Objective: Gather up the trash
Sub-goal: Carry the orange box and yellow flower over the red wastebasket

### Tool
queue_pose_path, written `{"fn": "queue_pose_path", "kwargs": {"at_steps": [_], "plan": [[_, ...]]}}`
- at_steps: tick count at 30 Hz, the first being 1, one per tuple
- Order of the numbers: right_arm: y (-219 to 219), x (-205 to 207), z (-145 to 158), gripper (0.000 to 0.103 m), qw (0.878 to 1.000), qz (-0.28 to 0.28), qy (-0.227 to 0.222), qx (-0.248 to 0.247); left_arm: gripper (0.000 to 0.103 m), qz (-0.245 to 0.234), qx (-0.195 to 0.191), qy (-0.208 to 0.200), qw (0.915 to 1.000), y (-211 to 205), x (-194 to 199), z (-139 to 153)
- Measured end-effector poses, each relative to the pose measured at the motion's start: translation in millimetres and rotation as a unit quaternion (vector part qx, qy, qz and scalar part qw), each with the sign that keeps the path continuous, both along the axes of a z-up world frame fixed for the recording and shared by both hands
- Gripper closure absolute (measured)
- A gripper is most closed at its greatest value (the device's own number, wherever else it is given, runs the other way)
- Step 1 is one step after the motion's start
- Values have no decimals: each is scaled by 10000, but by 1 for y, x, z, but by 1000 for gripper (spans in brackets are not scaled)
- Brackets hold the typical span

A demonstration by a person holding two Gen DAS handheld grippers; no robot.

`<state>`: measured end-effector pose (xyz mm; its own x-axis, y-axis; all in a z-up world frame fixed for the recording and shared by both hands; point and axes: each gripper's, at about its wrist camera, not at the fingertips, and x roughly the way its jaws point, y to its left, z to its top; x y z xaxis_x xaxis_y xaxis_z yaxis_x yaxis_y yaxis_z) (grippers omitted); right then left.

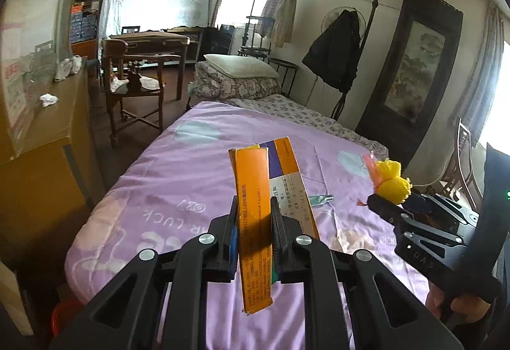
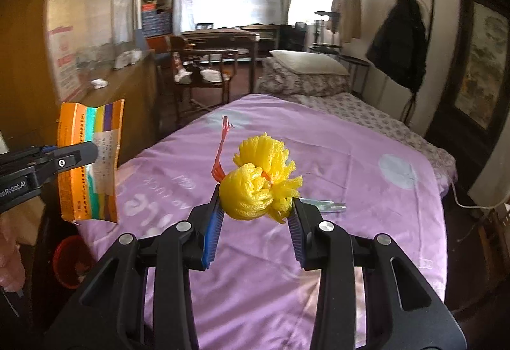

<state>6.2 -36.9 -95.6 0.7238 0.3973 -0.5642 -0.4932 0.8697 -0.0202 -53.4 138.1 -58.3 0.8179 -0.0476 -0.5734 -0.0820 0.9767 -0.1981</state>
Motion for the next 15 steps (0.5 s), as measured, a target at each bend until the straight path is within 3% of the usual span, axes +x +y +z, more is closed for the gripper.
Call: {"fn": "queue_pose_path", "kwargs": {"at_steps": [15], "plan": [[88, -76, -12, 64, 9924, 1208, 45, -208, 86, 642, -85, 3, 9979, 50, -69, -14]]}}
